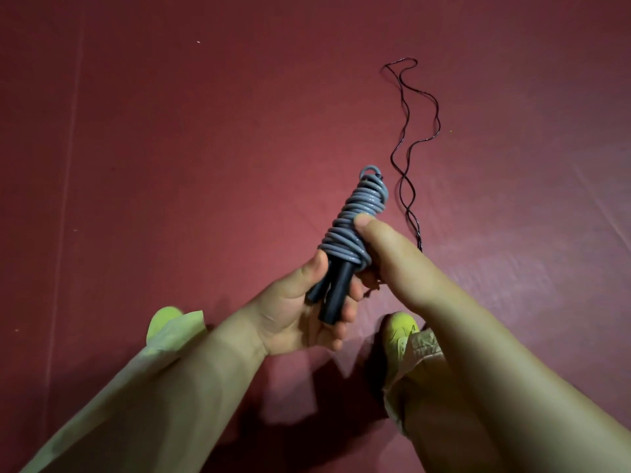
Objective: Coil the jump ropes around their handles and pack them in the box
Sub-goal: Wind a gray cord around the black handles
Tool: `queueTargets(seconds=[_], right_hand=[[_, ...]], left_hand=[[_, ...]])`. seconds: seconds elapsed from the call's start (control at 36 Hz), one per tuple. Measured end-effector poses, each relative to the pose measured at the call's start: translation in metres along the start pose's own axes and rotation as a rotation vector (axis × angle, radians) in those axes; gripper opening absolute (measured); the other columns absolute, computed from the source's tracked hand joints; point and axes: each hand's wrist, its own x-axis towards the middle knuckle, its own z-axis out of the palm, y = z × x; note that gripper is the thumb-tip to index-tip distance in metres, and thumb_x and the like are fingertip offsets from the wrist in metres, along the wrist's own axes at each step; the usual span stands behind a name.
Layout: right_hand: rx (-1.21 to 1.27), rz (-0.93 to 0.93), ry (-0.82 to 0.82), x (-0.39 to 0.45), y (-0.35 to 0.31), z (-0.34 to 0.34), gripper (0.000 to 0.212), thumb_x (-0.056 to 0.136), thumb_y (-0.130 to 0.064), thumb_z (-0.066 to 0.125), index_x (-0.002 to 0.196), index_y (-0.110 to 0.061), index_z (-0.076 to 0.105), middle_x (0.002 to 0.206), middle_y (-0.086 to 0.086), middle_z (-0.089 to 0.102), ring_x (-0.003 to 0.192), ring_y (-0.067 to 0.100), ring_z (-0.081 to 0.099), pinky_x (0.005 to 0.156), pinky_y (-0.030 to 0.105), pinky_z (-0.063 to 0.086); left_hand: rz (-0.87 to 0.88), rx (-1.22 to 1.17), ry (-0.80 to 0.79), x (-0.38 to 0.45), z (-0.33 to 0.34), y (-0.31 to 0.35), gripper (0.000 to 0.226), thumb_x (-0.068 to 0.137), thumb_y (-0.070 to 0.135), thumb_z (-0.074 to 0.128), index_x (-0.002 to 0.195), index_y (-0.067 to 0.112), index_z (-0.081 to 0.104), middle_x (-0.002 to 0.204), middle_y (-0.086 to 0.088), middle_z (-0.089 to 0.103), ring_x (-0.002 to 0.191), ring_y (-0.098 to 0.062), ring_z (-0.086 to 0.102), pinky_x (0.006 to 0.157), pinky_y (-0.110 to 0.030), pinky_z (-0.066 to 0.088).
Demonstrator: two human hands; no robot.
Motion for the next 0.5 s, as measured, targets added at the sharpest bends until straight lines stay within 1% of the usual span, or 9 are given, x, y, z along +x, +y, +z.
queueTargets(seconds=[0.06, 0.08, 0.14, 0.19, 0.22, 0.28, 0.31, 0.39, 0.5], right_hand=[[-0.079, -0.011, -0.014, 0.0, -0.002, -0.003, 0.044, 0.075, -0.067, 0.041, 0.067, -0.025, 0.051, 0.064, 0.009, 0.034, 0.058, 0.022, 0.029, 0.054, 0.042, 0.019], [-0.103, -0.008, -0.022, -0.001, -0.003, -0.005, 0.047, 0.075, -0.068, 0.042, 0.072, -0.022, 0.052, 0.066, 0.009, 0.035, 0.058, 0.022, 0.029, 0.054, 0.043, 0.019], [-0.139, 0.02, -0.016, 0.0, -0.002, -0.011, 0.048, 0.084, -0.062, 0.046, 0.077, -0.015, 0.051, 0.06, 0.008, 0.039, 0.053, 0.02, 0.034, 0.051, 0.036, 0.024], [-0.177, 0.052, -0.007, 0.0, 0.0, -0.015, 0.047, 0.097, -0.052, 0.044, 0.079, -0.01, 0.054, 0.054, -0.003, 0.048, 0.048, 0.017, 0.04, 0.047, 0.029, 0.033], [-0.194, 0.069, -0.007, 0.001, 0.0, -0.016, 0.047, 0.099, -0.048, 0.041, 0.081, -0.007, 0.056, 0.056, -0.004, 0.051, 0.047, 0.017, 0.042, 0.046, 0.028, 0.035], [-0.229, 0.106, -0.007, 0.002, 0.005, -0.017, 0.053, 0.099, -0.047, 0.039, 0.081, -0.001, 0.058, 0.063, 0.003, 0.053, 0.049, 0.019, 0.042, 0.044, 0.028, 0.035], [-0.249, 0.124, 0.003, 0.002, 0.006, -0.017, 0.054, 0.099, -0.048, 0.039, 0.077, -0.003, 0.057, 0.062, 0.004, 0.05, 0.048, 0.018, 0.041, 0.044, 0.027, 0.034], [-0.291, 0.15, 0.045, 0.004, 0.009, -0.016, 0.047, 0.099, -0.048, 0.041, 0.07, -0.013, 0.05, 0.056, -0.002, 0.042, 0.044, 0.013, 0.031, 0.042, 0.024, 0.028], [-0.343, 0.147, 0.08, 0.007, 0.008, -0.012, 0.047, 0.097, -0.052, 0.04, 0.074, -0.013, 0.052, 0.057, -0.003, 0.041, 0.042, 0.007, 0.031, 0.044, 0.023, 0.027]], left_hand=[[0.011, 0.013, 0.112, 0.002, 0.002, 0.001, 0.051, 0.048, 0.065, 0.082, 0.068, 0.019, 0.071, 0.054, 0.003, 0.057, 0.042, -0.01, 0.054, 0.044, -0.022, 0.048], [0.011, 0.036, 0.188, 0.003, 0.003, 0.002, 0.048, 0.057, 0.063, 0.079, 0.067, 0.017, 0.068, 0.051, 0.003, 0.054, 0.039, -0.01, 0.051, 0.043, -0.021, 0.046], [0.0, 0.123, 0.329, 0.003, 0.006, 0.006, 0.044, 0.072, 0.057, 0.063, 0.07, 0.012, 0.06, 0.049, 0.002, 0.051, 0.037, -0.011, 0.046, 0.041, -0.02, 0.043], [-0.005, 0.228, 0.408, 0.004, 0.009, 0.009, 0.04, 0.068, 0.051, 0.055, 0.073, 0.011, 0.055, 0.049, 0.002, 0.051, 0.038, -0.011, 0.045, 0.041, -0.019, 0.041], [-0.002, 0.268, 0.437, 0.005, 0.009, 0.01, 0.04, 0.066, 0.05, 0.055, 0.073, 0.011, 0.054, 0.05, 0.001, 0.051, 0.038, -0.011, 0.045, 0.041, -0.019, 0.04], [0.016, 0.344, 0.504, 0.006, 0.008, 0.01, 0.038, 0.07, 0.048, 0.058, 0.072, 0.011, 0.054, 0.05, 0.001, 0.053, 0.04, -0.012, 0.046, 0.042, -0.019, 0.04], [0.026, 0.399, 0.544, 0.007, 0.006, 0.009, 0.035, 0.075, 0.045, 0.059, 0.072, 0.011, 0.054, 0.05, 0.0, 0.055, 0.04, -0.012, 0.048, 0.043, -0.02, 0.041], [0.06, 0.562, 0.643, 0.01, 0.001, 0.008, 0.029, 0.09, 0.034, 0.059, 0.072, 0.012, 0.055, 0.051, 0.001, 0.058, 0.042, -0.013, 0.053, 0.047, -0.023, 0.043], [0.113, 0.629, 0.702, 0.012, -0.001, 0.009, 0.027, 0.091, 0.032, 0.059, 0.072, 0.013, 0.055, 0.05, 0.001, 0.06, 0.043, -0.014, 0.057, 0.049, -0.027, 0.044]])
